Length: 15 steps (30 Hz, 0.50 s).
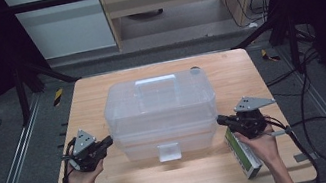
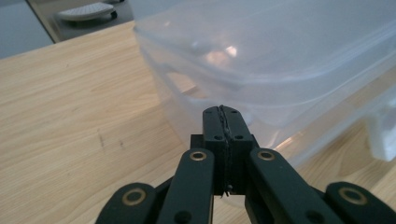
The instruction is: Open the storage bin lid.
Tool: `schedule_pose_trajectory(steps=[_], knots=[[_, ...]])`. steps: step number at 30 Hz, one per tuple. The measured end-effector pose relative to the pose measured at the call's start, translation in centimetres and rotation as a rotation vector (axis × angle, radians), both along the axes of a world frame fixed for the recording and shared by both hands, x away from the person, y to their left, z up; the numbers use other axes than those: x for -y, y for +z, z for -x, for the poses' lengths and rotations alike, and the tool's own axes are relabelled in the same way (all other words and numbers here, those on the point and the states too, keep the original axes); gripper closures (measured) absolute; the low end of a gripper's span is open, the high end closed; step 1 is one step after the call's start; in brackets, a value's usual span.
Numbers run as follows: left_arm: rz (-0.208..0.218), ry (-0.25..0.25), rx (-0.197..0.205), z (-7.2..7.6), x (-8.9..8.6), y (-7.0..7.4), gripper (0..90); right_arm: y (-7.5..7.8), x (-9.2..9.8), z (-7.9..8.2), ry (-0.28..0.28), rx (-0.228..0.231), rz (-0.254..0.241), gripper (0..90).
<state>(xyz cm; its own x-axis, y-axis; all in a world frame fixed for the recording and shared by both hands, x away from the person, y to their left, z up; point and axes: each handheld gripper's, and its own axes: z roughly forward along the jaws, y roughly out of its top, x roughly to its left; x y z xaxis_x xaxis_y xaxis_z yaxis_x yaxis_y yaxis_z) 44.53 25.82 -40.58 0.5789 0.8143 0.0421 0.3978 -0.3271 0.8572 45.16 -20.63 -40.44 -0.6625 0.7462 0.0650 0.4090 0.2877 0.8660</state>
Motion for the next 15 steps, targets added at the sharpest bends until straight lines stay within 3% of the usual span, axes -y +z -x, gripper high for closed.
schedule_pose_trajectory(steps=[9, 15], knots=[[0.009, -0.016, 0.028, 0.1, 0.6, 0.9, 89.7, 0.5, 0.3, -0.2, -0.003, 0.015, -0.045, 90.0], [0.017, -0.012, 0.05, -0.1, 0.8, 1.6, 89.7, 1.2, 0.2, -0.5, -0.008, 0.031, -0.029, 90.0]])
